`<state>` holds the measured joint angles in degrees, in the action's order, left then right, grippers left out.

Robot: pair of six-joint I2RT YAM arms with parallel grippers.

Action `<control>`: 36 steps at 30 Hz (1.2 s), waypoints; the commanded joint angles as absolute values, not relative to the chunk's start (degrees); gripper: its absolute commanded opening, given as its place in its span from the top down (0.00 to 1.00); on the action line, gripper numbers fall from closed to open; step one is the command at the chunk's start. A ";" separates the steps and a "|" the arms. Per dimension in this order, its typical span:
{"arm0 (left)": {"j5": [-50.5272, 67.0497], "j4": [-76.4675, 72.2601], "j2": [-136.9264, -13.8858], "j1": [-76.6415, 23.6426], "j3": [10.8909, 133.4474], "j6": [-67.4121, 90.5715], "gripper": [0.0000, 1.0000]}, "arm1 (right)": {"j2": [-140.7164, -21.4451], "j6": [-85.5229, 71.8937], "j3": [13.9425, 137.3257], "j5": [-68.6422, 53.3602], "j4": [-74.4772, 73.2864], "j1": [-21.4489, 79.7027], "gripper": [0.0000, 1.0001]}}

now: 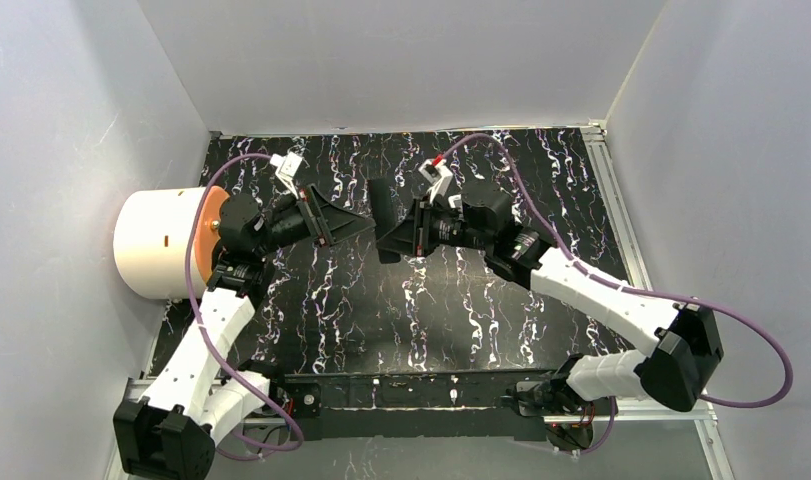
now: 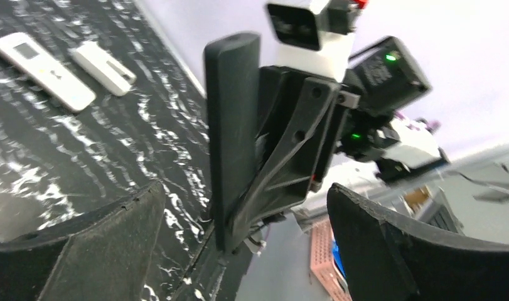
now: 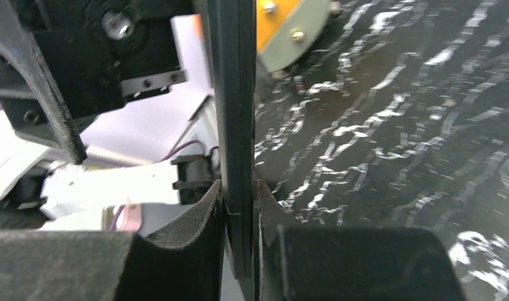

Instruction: Load the batteries into the remote control

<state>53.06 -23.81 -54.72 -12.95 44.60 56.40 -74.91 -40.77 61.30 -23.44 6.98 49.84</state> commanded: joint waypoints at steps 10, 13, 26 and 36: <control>23.26 23.40 -48.86 -12.92 56.18 34.25 0.02 | -94.46 -18.65 78.82 26.43 -32.32 47.20 0.99; 22.93 25.19 -48.95 -12.92 57.24 33.69 0.02 | -101.64 -15.77 83.17 31.67 -33.50 47.19 0.99; 25.85 27.89 -51.32 -12.92 57.49 30.65 0.01 | -119.49 -12.42 92.49 44.62 -38.95 47.20 0.99; 25.83 28.42 -51.39 -12.92 58.00 30.06 0.01 | -122.54 -11.33 93.09 42.86 -38.81 47.31 0.78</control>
